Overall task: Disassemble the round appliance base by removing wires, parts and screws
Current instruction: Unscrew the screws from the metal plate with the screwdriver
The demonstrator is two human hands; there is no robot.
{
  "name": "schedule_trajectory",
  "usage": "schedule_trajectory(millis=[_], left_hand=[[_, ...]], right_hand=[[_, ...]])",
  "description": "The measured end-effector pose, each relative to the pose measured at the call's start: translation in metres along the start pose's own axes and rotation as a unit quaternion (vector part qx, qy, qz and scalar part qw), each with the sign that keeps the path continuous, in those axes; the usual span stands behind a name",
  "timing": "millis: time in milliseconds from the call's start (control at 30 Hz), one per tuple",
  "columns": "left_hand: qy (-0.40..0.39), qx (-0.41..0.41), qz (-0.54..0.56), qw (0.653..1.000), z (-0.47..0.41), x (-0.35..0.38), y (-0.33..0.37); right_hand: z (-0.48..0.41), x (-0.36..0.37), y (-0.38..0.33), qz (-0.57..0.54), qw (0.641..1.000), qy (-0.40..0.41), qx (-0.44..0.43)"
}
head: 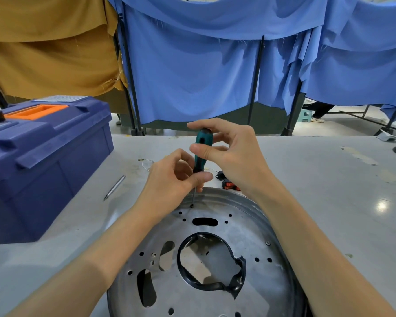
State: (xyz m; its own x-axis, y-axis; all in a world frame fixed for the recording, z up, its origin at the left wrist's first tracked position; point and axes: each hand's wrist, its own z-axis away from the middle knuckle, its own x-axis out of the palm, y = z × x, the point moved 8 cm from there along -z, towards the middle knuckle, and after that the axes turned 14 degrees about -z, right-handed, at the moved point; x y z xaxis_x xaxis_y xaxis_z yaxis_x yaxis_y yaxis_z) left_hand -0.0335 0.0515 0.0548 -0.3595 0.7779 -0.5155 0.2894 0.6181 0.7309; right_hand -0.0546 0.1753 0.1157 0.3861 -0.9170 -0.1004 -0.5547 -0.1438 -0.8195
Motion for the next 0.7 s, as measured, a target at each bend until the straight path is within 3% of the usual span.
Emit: schedule_trajectory(millis=[167, 333, 533, 700], left_hand=[[-0.008, 0.015, 0.003, 1.000, -0.0018, 0.0034, -0.0013], [0.001, 0.005, 0.003, 1.000, -0.0016, 0.0018, -0.0013], [-0.007, 0.018, 0.002, 1.000, -0.0018, 0.0034, -0.0010], [-0.001, 0.006, 0.003, 1.000, -0.0008, 0.0008, 0.0003]], right_hand=[[-0.0018, -0.0025, 0.0011, -0.051, 0.999, 0.003, 0.005], [-0.0001, 0.0007, 0.0004, 0.004, 1.000, -0.003, 0.000], [-0.0017, -0.0022, 0.0003, -0.043, 0.999, 0.000, 0.003], [-0.0005, 0.0006, 0.0005, 0.016, 1.000, -0.007, 0.005]])
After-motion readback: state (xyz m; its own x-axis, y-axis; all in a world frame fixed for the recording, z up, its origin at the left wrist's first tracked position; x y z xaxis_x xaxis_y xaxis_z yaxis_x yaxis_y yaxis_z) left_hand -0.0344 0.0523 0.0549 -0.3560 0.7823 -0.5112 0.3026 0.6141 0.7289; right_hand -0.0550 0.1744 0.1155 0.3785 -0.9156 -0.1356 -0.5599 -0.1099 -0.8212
